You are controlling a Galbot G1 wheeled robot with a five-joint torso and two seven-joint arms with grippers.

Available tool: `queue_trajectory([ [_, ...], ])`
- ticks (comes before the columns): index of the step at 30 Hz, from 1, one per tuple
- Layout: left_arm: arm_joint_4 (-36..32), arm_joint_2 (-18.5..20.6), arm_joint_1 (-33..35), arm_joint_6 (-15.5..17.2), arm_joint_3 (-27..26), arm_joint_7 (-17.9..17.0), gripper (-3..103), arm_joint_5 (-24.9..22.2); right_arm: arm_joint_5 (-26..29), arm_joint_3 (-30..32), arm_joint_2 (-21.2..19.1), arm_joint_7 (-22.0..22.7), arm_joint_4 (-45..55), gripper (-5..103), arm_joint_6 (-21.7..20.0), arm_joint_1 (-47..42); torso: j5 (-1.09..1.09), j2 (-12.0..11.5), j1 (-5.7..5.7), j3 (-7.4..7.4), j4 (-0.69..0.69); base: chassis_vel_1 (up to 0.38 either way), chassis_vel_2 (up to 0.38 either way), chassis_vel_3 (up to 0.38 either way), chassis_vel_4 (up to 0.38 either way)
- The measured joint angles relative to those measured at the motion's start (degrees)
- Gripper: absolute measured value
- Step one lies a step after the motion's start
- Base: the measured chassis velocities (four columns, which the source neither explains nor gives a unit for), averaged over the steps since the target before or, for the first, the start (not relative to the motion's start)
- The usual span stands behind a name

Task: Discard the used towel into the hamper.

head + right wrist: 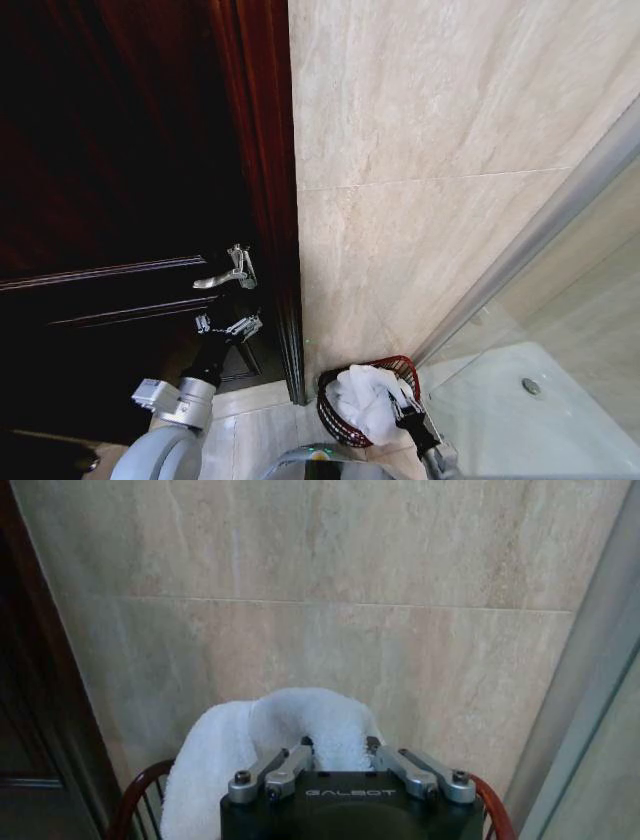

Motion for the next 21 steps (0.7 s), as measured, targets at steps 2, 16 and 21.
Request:
queue_trajectory([
  [2,0.0,0.0,0.0,0.0,0.0,0.0,100,0.0,0.0,0.0,0.0,0.0,0.0,18,0.01,-0.02,0.0,0.0,0.0,0.0,0.0,0.053,-0.018,-0.027,0.043],
  [16,0.0,0.0,0.0,0.0,0.0,0.0,100,0.0,1.21,0.11,-0.85,0.59,-0.48,18,0.84,0.19,-0.03,-0.15,-0.12,-0.11,0.01,0.188,-0.177,-0.166,0.16],
  [21,0.0,0.0,0.01,0.0,0.0,0.0,100,0.0,1.66,0.56,-1.61,0.36,-0.57,18,0.91,0.86,-0.03,-0.17,-0.17,-0.16,0.01,0.181,-0.164,-0.154,0.143],
])
